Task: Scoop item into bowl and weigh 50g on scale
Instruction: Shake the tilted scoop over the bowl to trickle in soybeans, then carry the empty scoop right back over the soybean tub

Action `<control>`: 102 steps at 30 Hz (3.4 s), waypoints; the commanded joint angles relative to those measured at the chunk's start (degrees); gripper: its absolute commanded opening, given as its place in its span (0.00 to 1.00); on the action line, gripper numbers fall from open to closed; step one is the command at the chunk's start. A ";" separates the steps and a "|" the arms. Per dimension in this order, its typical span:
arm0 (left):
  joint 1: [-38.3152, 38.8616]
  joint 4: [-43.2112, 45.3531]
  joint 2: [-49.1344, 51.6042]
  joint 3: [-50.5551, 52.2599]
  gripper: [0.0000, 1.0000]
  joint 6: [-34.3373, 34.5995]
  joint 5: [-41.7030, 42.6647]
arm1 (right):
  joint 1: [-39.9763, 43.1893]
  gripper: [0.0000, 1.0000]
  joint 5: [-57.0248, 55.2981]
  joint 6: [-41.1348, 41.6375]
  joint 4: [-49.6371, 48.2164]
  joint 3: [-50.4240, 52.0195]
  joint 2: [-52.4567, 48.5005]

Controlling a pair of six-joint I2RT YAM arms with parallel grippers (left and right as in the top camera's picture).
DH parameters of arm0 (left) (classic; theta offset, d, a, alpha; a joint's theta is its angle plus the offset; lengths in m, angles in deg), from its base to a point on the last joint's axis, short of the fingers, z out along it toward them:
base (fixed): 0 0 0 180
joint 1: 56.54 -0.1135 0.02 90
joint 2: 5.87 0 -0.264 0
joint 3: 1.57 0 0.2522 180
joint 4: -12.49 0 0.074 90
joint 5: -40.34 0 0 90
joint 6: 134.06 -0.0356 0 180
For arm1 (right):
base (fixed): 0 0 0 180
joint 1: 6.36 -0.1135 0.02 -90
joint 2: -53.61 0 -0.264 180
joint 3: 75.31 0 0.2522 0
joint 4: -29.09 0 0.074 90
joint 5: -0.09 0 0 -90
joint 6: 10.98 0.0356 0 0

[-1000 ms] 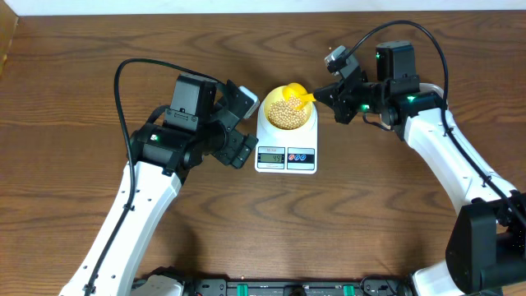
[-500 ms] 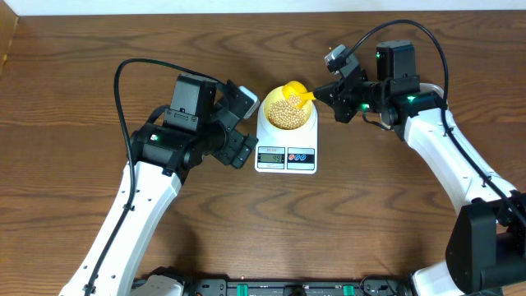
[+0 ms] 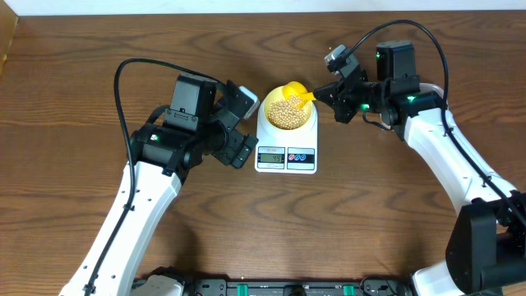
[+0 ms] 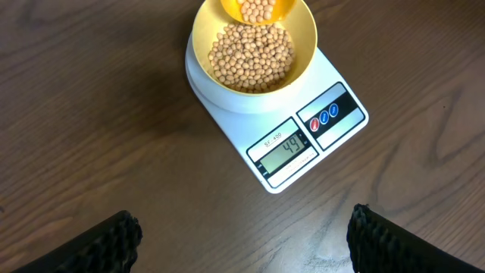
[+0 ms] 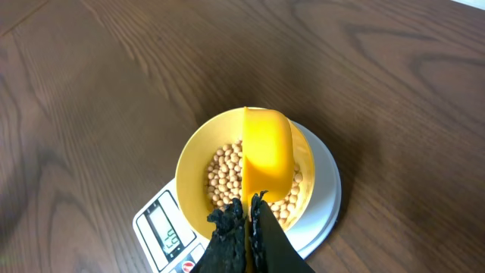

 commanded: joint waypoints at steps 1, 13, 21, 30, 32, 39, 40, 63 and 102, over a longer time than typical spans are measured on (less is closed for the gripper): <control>-0.02 -0.13 -0.37 0.81 0.89 -0.96 0.90 | -0.33 0.01 0.39 -0.26 0.44 0.04 -0.31; -0.02 -0.13 -0.37 0.81 0.89 -0.96 0.90 | -0.39 0.01 0.90 -4.15 1.86 0.04 -0.31; -0.02 -0.13 -0.37 0.81 0.89 -0.96 0.90 | -0.39 0.01 1.97 -7.56 0.07 0.04 -0.33; -0.02 -0.13 -0.37 0.81 0.89 -0.96 0.90 | -0.61 0.01 2.01 -7.56 -0.48 0.04 -0.33; -0.02 -0.13 -0.37 0.81 0.89 -0.96 0.87 | -0.66 0.01 2.10 -7.58 0.50 0.04 -0.33; -0.02 -0.13 -0.35 0.81 0.89 -0.96 0.90 | -0.66 0.01 1.64 -7.67 0.52 0.04 -0.42; -0.02 -0.13 -0.35 0.81 0.89 -0.96 0.90 | -0.66 0.01 1.64 -7.63 -0.28 0.04 -0.42; -0.02 -0.13 -0.35 0.81 0.89 -0.96 0.90 | -0.81 0.01 1.73 7.58 -0.09 0.04 -0.48; -0.02 -0.13 -0.37 0.81 0.89 -0.96 0.90 | 13.79 0.01 21.24 26.95 -6.43 0.02 -0.46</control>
